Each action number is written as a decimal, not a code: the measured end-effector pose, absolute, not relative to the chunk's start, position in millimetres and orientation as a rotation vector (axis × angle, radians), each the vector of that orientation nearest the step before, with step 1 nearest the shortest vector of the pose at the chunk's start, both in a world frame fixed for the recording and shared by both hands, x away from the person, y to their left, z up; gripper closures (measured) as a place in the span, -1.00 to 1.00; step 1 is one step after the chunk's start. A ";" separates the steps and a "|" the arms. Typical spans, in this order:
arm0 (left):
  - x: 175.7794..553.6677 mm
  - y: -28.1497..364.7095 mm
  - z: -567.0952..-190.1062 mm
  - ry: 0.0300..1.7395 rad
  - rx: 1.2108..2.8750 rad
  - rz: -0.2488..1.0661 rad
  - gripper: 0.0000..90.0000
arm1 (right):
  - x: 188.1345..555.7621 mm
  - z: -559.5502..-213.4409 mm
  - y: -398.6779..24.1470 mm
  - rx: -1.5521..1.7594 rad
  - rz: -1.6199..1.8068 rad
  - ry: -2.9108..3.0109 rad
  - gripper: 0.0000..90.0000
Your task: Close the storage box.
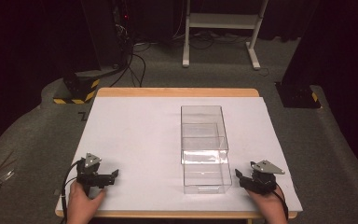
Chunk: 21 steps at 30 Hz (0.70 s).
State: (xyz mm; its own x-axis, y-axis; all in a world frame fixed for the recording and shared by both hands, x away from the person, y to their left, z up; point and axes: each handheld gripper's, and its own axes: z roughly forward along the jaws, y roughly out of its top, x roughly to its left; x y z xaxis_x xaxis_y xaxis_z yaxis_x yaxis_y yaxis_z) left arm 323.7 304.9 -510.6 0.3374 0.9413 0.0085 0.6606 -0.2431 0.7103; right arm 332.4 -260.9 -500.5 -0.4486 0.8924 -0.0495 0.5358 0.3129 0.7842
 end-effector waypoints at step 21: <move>323.7 304.9 -510.6 1.398 1.994 0.593 -0.99 | 332.6 -500.6 -260.9 1.266 0.979 2.099 -0.31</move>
